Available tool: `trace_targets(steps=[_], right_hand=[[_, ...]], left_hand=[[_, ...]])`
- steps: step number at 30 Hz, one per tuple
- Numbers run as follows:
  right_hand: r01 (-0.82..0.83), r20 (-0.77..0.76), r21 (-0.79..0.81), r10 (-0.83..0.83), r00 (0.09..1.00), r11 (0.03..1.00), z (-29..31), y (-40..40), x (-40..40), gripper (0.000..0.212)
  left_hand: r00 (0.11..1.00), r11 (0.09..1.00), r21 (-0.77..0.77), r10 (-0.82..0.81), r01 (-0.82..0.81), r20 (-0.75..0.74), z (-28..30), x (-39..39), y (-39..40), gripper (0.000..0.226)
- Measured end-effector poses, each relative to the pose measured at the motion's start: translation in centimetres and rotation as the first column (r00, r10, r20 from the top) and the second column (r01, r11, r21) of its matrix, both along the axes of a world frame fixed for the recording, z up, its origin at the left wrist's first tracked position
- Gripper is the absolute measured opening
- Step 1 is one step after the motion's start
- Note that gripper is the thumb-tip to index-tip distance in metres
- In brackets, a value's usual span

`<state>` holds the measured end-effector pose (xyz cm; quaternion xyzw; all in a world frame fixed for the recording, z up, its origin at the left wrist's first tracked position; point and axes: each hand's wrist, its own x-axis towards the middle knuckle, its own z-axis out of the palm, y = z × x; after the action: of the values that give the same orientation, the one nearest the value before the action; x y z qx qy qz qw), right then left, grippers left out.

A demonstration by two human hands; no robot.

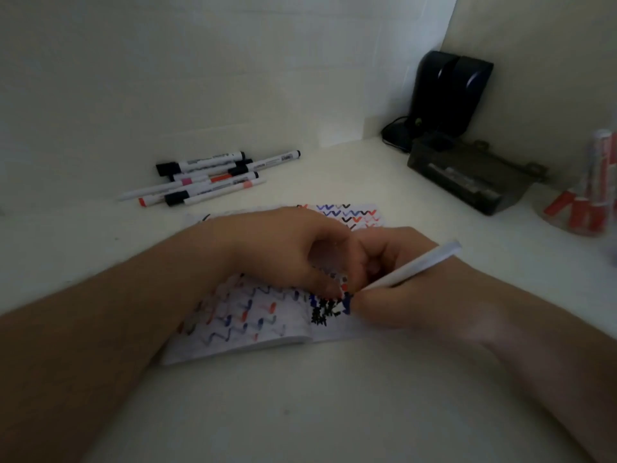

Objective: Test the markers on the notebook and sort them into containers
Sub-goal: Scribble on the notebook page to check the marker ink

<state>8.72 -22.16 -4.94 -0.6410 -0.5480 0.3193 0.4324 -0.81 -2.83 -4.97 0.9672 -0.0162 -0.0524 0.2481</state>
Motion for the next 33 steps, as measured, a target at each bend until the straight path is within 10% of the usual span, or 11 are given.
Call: trace_targets(steps=[33], right_hand=[[0.118,0.062,-0.046,-0.115,0.991,0.992,-0.45,0.36,-0.74,0.026]], left_hand=[[1.0,0.999,-0.042,-0.012,0.012,-0.015,0.11,0.02,-0.02,0.027]])
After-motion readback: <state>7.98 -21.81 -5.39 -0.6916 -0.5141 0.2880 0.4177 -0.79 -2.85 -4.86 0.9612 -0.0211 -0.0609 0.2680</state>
